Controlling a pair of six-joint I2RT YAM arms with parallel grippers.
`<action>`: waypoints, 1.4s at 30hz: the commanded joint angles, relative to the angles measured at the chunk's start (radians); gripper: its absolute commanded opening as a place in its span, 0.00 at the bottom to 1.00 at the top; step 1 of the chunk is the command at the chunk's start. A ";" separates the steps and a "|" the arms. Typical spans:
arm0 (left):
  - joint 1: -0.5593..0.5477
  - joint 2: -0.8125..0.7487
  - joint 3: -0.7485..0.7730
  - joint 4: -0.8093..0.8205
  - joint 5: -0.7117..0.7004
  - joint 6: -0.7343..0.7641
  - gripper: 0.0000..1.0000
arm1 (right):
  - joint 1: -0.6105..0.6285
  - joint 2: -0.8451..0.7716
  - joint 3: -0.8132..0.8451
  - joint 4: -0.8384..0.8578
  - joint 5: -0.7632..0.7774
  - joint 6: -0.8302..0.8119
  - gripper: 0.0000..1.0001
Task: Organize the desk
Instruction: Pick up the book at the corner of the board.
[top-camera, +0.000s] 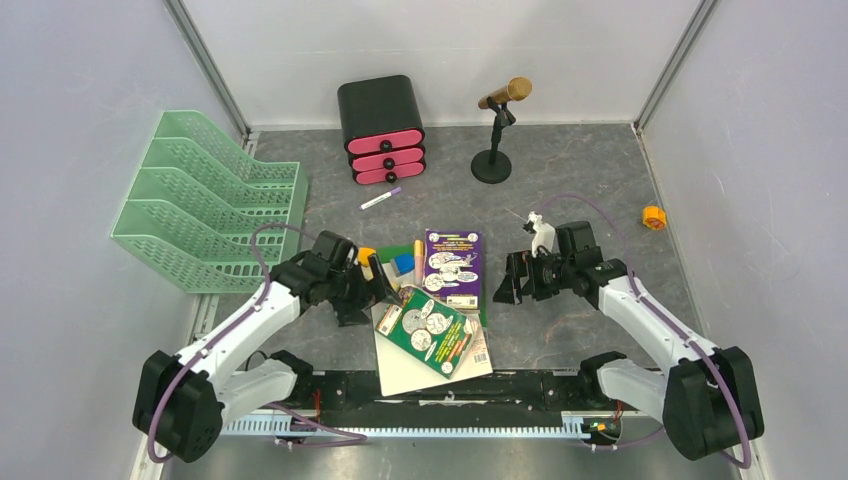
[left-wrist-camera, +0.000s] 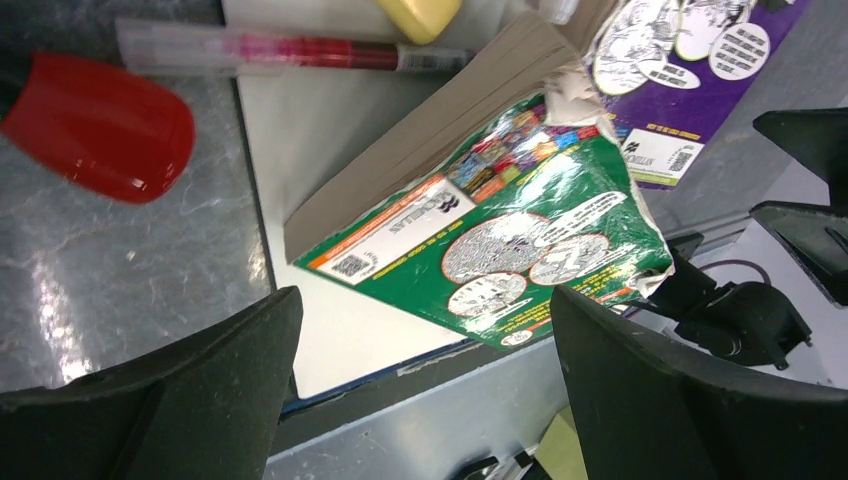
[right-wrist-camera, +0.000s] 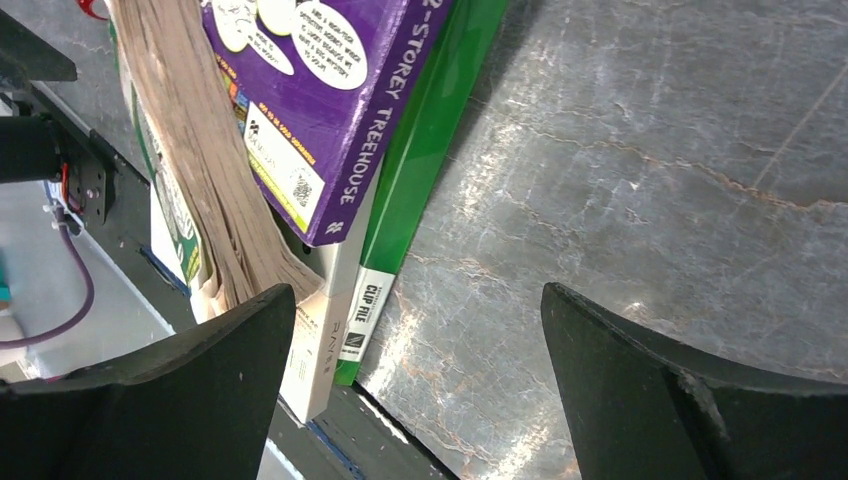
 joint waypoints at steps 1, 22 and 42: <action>-0.007 -0.038 0.041 -0.108 -0.042 -0.099 1.00 | 0.018 -0.028 -0.022 0.059 -0.054 0.019 0.99; -0.085 -0.050 -0.157 0.118 0.055 -0.285 0.84 | 0.257 0.037 0.076 0.216 -0.174 0.103 0.99; -0.116 0.164 -0.081 0.417 0.048 -0.302 0.80 | 0.396 0.077 -0.053 0.256 -0.182 0.140 0.82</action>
